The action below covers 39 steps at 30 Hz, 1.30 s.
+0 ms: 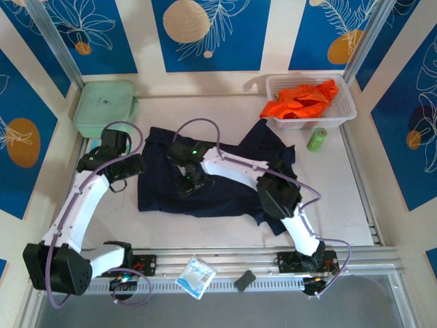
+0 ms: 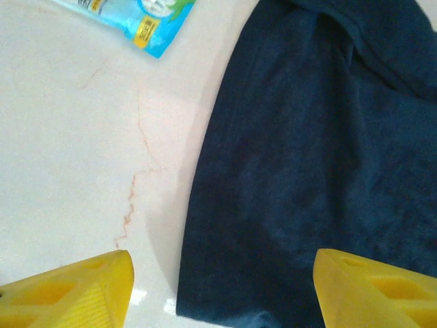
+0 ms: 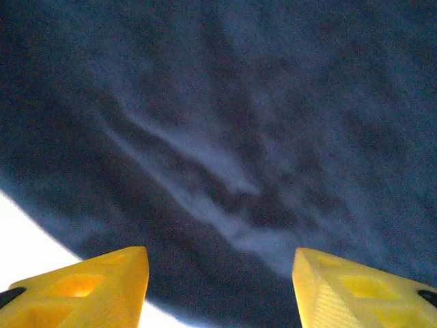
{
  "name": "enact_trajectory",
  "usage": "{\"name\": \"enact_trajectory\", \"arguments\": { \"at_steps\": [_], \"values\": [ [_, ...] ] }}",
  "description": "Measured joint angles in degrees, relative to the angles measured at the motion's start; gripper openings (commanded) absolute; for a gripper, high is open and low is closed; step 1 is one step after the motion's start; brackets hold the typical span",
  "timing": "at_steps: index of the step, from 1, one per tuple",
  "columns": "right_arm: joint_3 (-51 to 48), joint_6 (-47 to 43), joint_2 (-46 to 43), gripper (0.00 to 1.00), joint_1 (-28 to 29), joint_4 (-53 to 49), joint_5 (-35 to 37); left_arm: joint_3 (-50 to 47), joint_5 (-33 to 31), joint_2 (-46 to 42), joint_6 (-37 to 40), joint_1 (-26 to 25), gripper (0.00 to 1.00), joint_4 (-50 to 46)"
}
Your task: Fold and stack the t-shirts
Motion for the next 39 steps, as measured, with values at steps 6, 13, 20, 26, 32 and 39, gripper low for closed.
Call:
{"name": "enact_trajectory", "arguments": {
  "at_steps": [6, 13, 20, 26, 32, 39],
  "values": [
    [8.7, -6.1, 10.4, 0.64, 0.2, -1.6, 2.5, -4.1, 1.2, -2.4, -1.0, 0.2, 0.69, -0.9],
    [16.8, -9.1, 15.1, 0.07, 0.2, -5.2, 3.6, -7.9, 3.0, -3.6, -2.5, 0.3, 0.69, -1.0],
    [21.0, -9.1, 16.2, 0.0, -1.1, -8.4, 2.3, -12.5, 5.9, -3.9, -4.0, 0.3, 0.62, -1.0],
    [21.2, -7.7, 10.3, 0.0, -4.3, -9.1, -0.2, -13.2, 7.3, -2.8, -4.4, 0.3, 0.63, 0.8],
    [23.4, -6.3, 5.4, 0.0, -11.0, -8.8, -1.3, -14.5, 9.7, 3.3, -5.5, 0.3, 0.69, 6.8],
    [30.9, -3.5, 12.5, 0.42, -18.4, -9.8, 0.9, -11.3, 12.7, 14.1, -5.3, 0.0, 0.7, 12.7]
  ]
}}
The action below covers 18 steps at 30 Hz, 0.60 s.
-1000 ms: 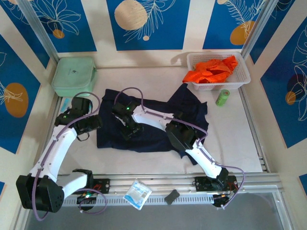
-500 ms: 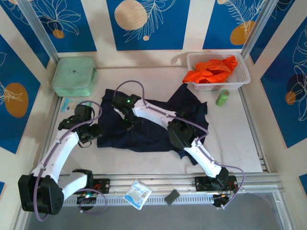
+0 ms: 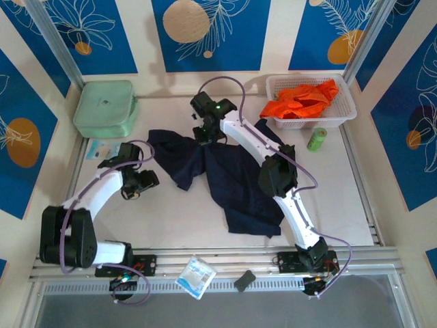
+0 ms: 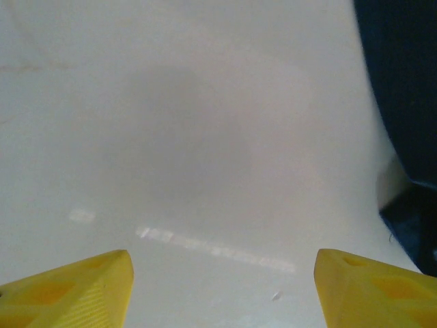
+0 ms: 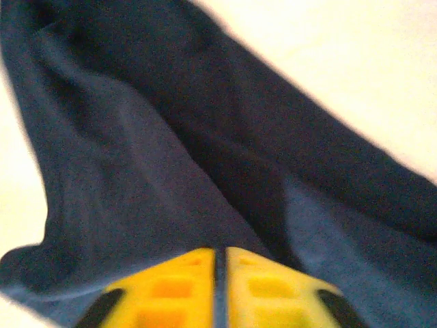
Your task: Fold and stack the t-shirts
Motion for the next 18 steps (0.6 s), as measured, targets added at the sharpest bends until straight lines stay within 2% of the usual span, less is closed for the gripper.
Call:
{"name": "enact_trajectory", "arguments": {
  "at_steps": [2, 5, 11, 18],
  "values": [
    [0.9, 0.5, 1.9, 0.53, -1.4, -0.9, 1.2, 2.2, 1.3, 3.4, 0.0, -0.8, 0.7, 1.7],
    [-0.8, 0.4, 2.1, 0.59, -1.9, -1.6, 2.8, 4.7, 2.8, 7.0, 0.0, -2.9, 0.7, 4.2],
    [-13.9, 0.3, -6.1, 0.58, 1.3, 0.4, 5.3, 7.1, 5.3, 10.1, -0.7, -9.6, 0.7, 6.8],
    [-30.6, 1.1, -20.6, 0.57, 3.7, 4.5, 5.9, 7.3, 7.4, 13.8, -2.7, -14.0, 0.69, 8.9]
  ]
}}
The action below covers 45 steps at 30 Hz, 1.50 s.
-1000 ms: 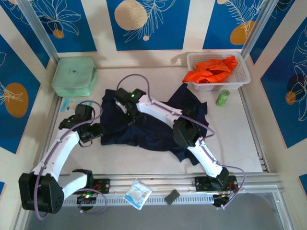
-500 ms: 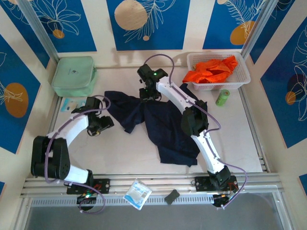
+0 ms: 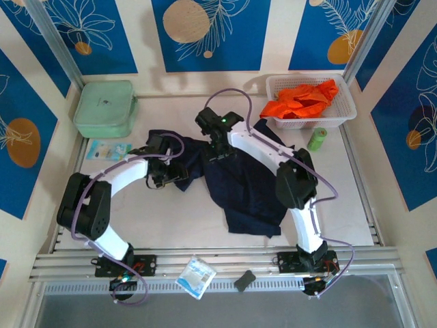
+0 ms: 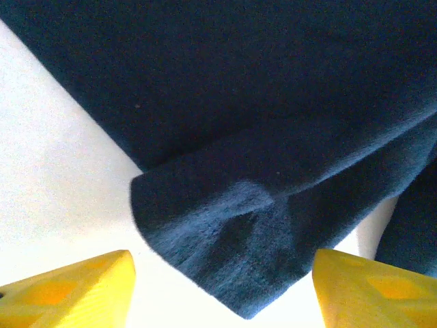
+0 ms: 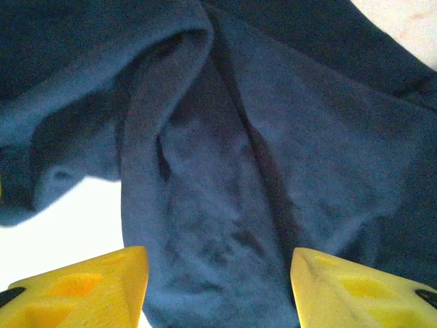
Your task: Fold and stack the t-shirts
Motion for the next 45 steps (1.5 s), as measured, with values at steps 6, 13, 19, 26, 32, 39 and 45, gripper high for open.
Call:
{"name": "enact_trajectory", "arguments": {
  "at_steps": [6, 13, 19, 26, 32, 39, 45],
  "values": [
    [-10.1, 1.7, -6.9, 0.53, -0.3, 3.0, 0.5, 0.4, 0.0, 3.2, -1.2, -0.5, 0.61, 1.7],
    [-19.5, 3.9, -12.1, 0.5, -0.3, 4.6, 0.6, 4.8, -2.0, 4.6, -2.7, -0.5, 0.27, 3.4],
    [-23.3, 5.2, -16.9, 0.48, -0.3, 5.6, 0.6, 10.1, -5.2, 4.6, -2.3, -0.6, 0.0, 3.2],
    [-25.3, 6.0, -19.9, 0.47, -0.8, 5.7, 0.8, 15.9, -7.0, 6.3, -0.9, -0.6, 0.0, 2.1],
    [-27.7, 6.2, -22.2, 0.46, -2.3, 6.2, 0.9, 24.9, -7.9, 11.7, 0.2, -0.5, 0.0, -0.8],
    [-29.2, 6.7, -22.3, 0.44, -3.6, 7.2, 0.9, 41.5, -8.6, 24.5, 1.7, 0.4, 0.0, -3.1],
    [-29.2, 6.9, -21.7, 0.44, -3.6, 7.2, 1.1, 51.3, -9.7, 36.3, 1.6, 2.6, 0.16, -5.7]
  ]
}}
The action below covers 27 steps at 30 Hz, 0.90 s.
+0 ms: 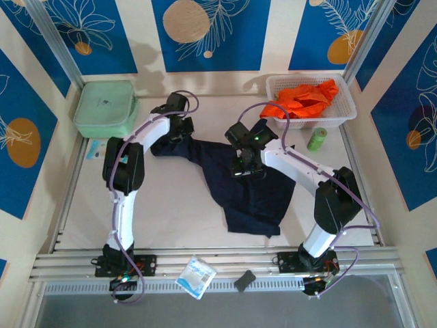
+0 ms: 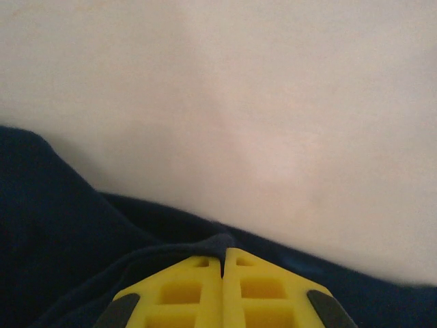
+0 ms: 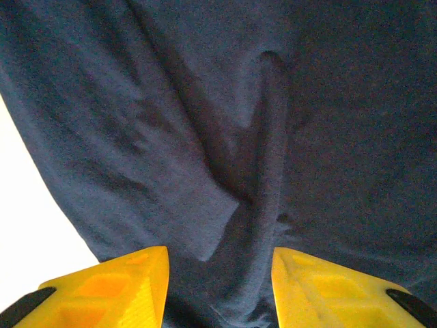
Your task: Fold and stack the t-shirts
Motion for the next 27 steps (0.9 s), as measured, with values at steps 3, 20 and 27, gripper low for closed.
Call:
{"name": "enact_trajectory", "arguments": {
  "at_steps": [3, 20, 27],
  "values": [
    [0.0, 0.0, 1.3, 0.44, 0.0, 0.0, 0.2, 1.8, -0.2, 3.1, 0.2, 1.1, 0.42, -0.7],
    [1.1, 0.0, 2.7, 0.43, 0.3, 0.1, 0.1, -12.8, -5.3, -28.0, 7.0, 2.0, 0.54, -2.8],
    [0.6, 0.4, 1.3, 0.43, 0.9, 0.0, 0.1, -25.8, -1.0, -28.2, 6.4, 2.7, 0.43, -1.3]
  ]
}}
